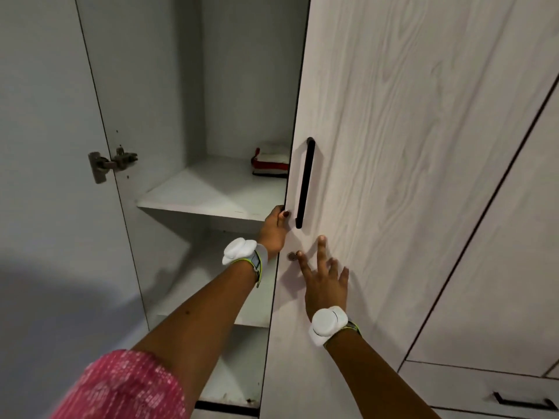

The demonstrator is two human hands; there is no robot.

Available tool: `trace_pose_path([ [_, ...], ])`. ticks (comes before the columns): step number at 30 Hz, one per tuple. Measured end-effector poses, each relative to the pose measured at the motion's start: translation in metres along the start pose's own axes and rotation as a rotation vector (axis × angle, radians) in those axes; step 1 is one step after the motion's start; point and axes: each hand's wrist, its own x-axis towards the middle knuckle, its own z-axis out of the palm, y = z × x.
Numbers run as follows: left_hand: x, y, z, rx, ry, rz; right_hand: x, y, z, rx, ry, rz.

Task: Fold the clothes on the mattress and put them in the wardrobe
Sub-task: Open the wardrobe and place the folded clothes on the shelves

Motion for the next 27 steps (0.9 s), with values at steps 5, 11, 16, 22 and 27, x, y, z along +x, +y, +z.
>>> trace_pose_path([
  [5,0.026,-0.02,0.007,-0.017,-0.005,0.012,0.022,-0.003,0.004,0.032,-0.026,-0.001],
  [11,0.025,-0.011,0.001,0.045,-0.052,-0.02,0.021,-0.005,-0.01,0.022,-0.104,0.033],
  [16,-0.007,0.002,-0.028,0.094,-0.136,-0.18,0.002,-0.005,-0.043,0.233,-0.091,-0.028],
  [22,-0.111,-0.002,-0.083,0.433,-0.114,0.024,-0.049,-0.036,-0.049,0.114,0.336,-0.213],
  [27,-0.203,0.0,-0.173,0.805,0.227,0.32,-0.1,-0.13,-0.057,0.323,0.426,-0.465],
])
